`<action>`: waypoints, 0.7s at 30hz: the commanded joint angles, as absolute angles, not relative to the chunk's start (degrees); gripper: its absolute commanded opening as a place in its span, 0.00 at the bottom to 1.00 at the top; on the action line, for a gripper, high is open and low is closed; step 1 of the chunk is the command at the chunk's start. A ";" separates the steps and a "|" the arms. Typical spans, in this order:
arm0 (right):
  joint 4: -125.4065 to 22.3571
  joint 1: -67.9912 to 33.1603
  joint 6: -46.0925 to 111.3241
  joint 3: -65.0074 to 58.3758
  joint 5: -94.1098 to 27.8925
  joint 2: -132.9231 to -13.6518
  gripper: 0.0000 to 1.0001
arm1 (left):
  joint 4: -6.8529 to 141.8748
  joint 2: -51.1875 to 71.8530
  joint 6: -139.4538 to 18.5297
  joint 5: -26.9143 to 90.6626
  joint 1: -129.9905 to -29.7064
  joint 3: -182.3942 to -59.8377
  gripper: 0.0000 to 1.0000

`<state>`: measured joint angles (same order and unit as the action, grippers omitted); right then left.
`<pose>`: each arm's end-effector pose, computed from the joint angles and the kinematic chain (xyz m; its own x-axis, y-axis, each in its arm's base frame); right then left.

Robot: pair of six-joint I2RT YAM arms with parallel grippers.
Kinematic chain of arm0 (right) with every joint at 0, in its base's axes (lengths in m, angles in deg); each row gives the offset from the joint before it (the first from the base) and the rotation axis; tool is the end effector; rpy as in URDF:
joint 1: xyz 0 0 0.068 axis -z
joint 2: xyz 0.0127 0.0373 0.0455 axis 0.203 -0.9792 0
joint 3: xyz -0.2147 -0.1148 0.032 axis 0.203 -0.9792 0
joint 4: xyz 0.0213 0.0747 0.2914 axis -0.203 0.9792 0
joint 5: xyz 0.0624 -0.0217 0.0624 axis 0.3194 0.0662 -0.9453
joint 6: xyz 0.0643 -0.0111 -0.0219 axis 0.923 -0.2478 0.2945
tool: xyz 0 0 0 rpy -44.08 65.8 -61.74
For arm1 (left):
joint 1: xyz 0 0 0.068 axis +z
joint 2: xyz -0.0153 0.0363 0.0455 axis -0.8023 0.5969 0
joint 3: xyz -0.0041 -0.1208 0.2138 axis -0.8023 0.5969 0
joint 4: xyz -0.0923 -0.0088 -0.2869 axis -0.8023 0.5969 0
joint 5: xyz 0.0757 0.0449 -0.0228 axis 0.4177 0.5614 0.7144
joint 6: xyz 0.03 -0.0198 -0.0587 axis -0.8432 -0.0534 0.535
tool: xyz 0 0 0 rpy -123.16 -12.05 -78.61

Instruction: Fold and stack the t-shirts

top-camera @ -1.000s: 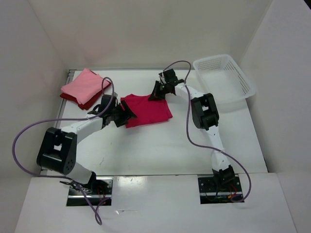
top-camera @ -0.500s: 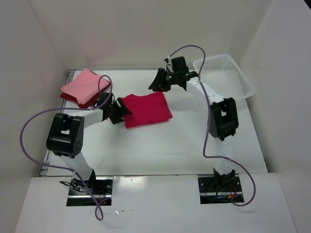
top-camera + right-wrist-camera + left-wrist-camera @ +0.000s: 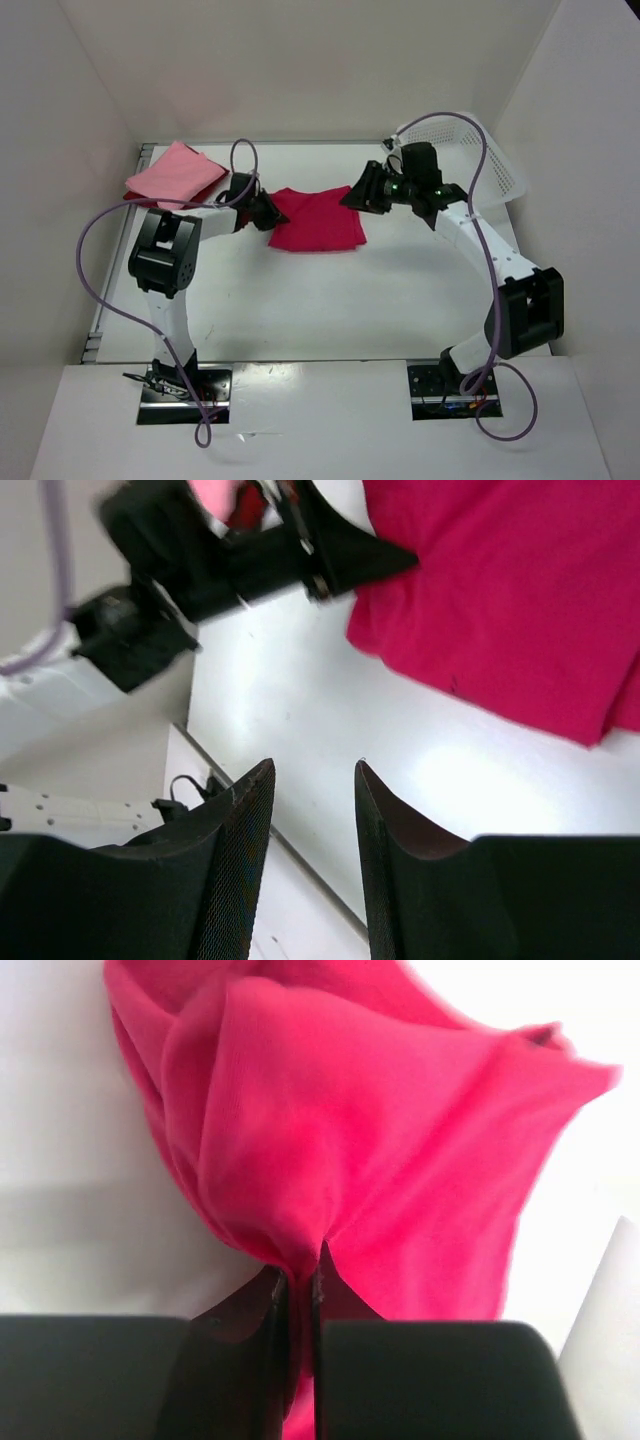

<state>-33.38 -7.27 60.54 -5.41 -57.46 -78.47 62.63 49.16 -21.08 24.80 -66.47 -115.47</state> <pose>0.3701 0.1585 0.2807 -0.8063 0.2337 -0.5434 -0.2966 0.6350 0.7133 0.4361 -0.1168 0.0730 -0.7219 -0.6008 -0.3433 -0.2326 0.6780 -0.6973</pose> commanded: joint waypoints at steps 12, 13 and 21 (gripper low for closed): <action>-34.10 -2.00 60.87 -20.77 -58.25 -66.74 0.44 | 71.28 41.46 -25.28 19.58 -54.97 -145.27 0.06; -34.10 -2.00 60.87 -20.77 -58.95 -67.52 0.44 | 71.81 40.67 -25.28 19.05 -52.93 -145.27 0.06; -35.15 -2.00 60.34 -20.24 -62.03 -70.16 0.44 | 65.50 31.18 -22.13 20.35 -32.10 -124.66 0.25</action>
